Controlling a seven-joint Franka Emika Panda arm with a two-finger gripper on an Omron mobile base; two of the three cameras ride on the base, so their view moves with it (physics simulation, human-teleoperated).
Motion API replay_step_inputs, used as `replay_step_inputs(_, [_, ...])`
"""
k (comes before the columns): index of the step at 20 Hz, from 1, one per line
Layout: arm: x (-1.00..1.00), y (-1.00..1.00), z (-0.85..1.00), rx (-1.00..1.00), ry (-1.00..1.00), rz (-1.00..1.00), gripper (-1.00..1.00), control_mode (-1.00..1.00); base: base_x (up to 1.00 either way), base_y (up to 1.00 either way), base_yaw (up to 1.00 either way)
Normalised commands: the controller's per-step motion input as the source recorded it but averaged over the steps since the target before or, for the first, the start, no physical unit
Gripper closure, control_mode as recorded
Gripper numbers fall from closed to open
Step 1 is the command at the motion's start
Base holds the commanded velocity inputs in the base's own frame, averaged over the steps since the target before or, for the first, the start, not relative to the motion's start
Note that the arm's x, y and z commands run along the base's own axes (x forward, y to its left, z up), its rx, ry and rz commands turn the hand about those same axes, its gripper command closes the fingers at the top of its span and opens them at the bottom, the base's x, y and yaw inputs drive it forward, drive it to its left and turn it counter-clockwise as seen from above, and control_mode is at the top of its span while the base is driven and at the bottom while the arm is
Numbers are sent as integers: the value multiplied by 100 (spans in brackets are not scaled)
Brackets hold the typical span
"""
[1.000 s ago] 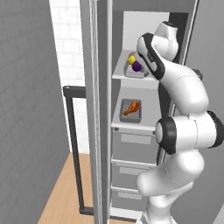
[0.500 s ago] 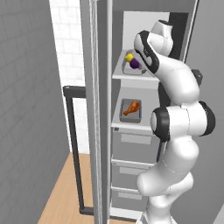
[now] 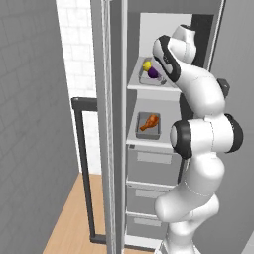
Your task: Take the meat container that has the chicken drumstick and place it on the second highest rack of the freezer. Then take the vegetable container that has the eggplant and lemon and place it on the highest rack of the freezer.
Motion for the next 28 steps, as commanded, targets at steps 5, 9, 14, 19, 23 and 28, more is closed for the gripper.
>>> replay_step_inputs(5, [16, -1, -20, -1, -2, 0, 100, -100, 0, 0, 0])
replay_step_inputs(9, [19, -1, -11, -3, -3, 0, -100, -100, 0, 0, 0])
replay_step_inputs(14, [8, -5, -3, -1, -3, 0, -100, -100, 0, 0, 0])
replay_step_inputs(19, [0, -2, 0, -2, -7, 0, -100, -100, 0, 0, 0])
replay_step_inputs(23, [0, 0, 0, -6, -18, 0, -100, -100, 0, 0, 0])
replay_step_inputs(28, [0, 0, 0, -14, -23, 0, -100, -100, 0, 0, 0])
